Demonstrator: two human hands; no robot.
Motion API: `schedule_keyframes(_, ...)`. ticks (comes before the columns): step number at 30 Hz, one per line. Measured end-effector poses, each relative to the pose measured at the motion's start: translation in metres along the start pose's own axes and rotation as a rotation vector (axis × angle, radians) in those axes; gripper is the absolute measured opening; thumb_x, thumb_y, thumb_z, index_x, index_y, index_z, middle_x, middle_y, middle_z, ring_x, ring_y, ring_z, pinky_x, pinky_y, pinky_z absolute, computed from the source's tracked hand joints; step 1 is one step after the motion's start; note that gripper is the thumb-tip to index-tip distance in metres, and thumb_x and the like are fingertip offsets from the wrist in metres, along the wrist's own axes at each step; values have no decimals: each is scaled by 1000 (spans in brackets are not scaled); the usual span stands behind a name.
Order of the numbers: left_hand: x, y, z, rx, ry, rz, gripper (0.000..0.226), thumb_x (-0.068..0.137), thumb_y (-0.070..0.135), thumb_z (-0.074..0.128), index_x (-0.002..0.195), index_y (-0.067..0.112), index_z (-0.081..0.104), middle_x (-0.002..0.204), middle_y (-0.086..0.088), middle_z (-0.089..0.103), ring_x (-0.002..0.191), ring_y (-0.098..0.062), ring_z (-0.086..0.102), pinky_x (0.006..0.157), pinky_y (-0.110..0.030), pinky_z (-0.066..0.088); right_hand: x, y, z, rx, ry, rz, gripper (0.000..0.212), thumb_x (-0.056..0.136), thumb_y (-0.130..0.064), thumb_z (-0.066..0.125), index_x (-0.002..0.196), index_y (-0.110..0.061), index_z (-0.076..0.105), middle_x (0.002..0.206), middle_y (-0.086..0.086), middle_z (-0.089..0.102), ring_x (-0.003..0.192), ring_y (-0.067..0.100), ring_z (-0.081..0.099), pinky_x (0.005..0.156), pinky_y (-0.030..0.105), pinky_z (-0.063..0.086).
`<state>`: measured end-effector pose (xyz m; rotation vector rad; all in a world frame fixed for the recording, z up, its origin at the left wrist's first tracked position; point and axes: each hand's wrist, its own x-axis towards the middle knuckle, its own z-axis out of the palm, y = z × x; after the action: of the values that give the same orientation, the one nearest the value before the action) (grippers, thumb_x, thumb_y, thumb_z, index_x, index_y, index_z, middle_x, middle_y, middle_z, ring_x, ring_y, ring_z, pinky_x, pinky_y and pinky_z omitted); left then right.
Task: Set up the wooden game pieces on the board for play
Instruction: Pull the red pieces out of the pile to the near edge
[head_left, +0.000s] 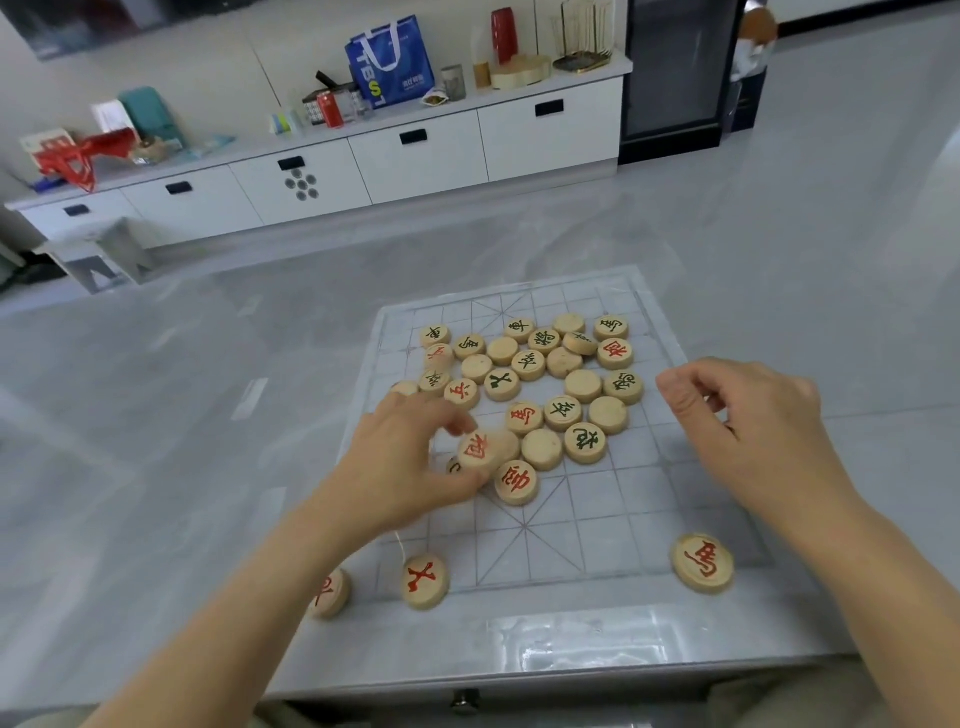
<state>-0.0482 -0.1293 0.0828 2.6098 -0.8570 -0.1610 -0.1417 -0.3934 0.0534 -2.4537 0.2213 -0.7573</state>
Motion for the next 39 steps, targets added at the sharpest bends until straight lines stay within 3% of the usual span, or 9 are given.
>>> schedule_keyframes(4,-46,-4,7,-54,-68,-25,38,58,65,49,92,49,49,99,30,51,104,8,39,89,-23,35,1,-2,2,-24,6,-32,44,87,-63,25,72,-32,52,63,-17,53,66,18,53,74,42,40)
schedule_keyframes(10,-92,-47,7,-81,32,-212,40,53,63,54,89,44,55,98,28,56,101,7,41,89,-34,41,-2,-4,5,-30,1,-37,53,87,-63,26,75,-26,61,65,-17,55,67,20,54,75,46,43)
schedule_keyframes(16,-101,-44,18,-90,46,-165,41,56,61,58,96,57,51,98,29,56,103,3,44,89,-32,38,-3,-6,12,-43,-1,-58,68,85,-73,15,77,-25,62,65,-13,56,66,21,53,75,47,44)
schedule_keyframes(19,-93,-28,29,-74,4,-55,33,61,59,60,93,52,53,103,28,54,106,1,45,93,-28,36,-4,-3,14,-60,-16,-60,68,85,-73,14,78,-26,63,66,-13,57,67,21,53,73,44,43)
schedule_keyframes(22,-82,-13,37,-66,-19,0,39,64,61,52,101,47,55,110,29,48,113,5,35,96,-15,23,-5,0,16,-84,-16,-55,67,85,-73,15,76,-26,62,64,-15,54,66,21,53,72,42,42)
schedule_keyframes(28,-73,-13,32,-52,-40,-10,43,62,63,45,103,50,50,116,29,43,117,6,30,102,-25,22,-5,4,16,-101,-2,-65,64,86,-71,17,73,-26,61,63,-14,55,65,21,53,71,41,42)
schedule_keyframes(36,-99,-55,12,-52,46,-138,34,58,61,53,91,52,56,108,32,51,113,5,39,93,-27,29,-5,1,17,-112,-17,-89,52,88,-62,25,75,-26,61,65,-14,57,66,20,54,71,38,37)
schedule_keyframes(39,-105,-62,12,-43,33,-171,44,57,62,52,101,66,45,108,34,49,112,4,39,93,-30,31,-6,0,17,-125,-34,-93,49,88,-60,27,75,-27,60,66,-14,57,66,20,54,71,37,34)
